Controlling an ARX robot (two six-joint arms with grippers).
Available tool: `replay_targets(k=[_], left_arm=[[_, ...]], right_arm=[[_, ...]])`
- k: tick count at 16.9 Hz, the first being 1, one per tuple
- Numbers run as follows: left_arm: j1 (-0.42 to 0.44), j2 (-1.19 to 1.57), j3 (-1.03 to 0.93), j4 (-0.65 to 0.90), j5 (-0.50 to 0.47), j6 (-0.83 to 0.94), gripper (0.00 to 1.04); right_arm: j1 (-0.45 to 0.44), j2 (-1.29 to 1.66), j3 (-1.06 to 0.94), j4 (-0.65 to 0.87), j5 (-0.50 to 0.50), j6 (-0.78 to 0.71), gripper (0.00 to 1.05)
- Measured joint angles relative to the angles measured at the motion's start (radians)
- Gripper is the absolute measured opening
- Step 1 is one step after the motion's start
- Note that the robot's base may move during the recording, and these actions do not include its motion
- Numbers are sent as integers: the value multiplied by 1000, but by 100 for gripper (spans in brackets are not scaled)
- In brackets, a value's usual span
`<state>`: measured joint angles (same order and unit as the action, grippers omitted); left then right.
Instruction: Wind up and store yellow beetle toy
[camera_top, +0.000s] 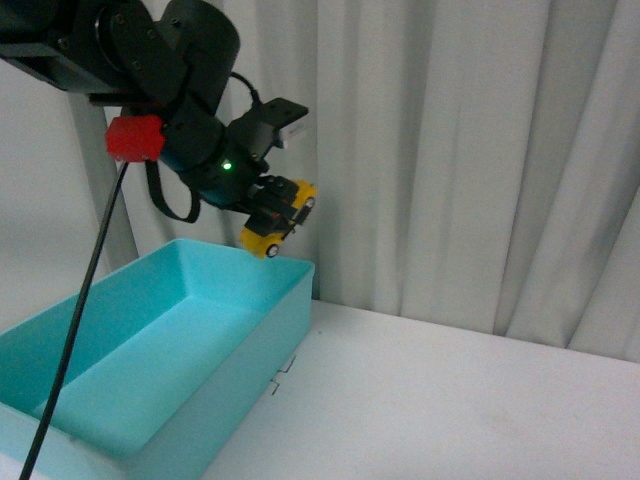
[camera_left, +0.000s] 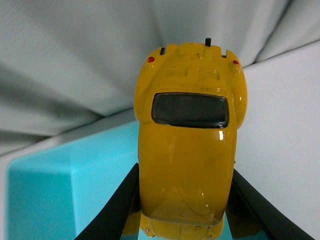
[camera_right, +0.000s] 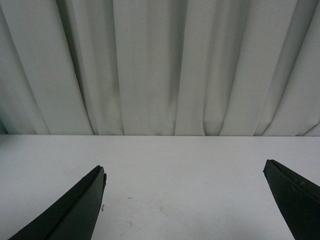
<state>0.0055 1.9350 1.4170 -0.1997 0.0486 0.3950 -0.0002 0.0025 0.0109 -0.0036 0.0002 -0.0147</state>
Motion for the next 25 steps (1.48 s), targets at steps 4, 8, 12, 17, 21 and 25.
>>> replay_targets(k=[4,8,12,17,21,25], left_arm=[[138,-19,-82,-36,-26,36,41],[203,24,-188,52,-119,129,41],[207,92,-216,109,-140,135,41],[199,168,-230,148,-158,132,41],[174,187,-230,129,-138,110,69],[167,182,-214,87,-63,50,100]], right_arm=[[0,0,0,0,0,0,98],[0,0,0,0,0,0,98],[0,0,0,0,0,0,98],[0,0,0,0,0,0,98],[0,0,0,0,0,0,98],[0,0,0,0,0,0,98]])
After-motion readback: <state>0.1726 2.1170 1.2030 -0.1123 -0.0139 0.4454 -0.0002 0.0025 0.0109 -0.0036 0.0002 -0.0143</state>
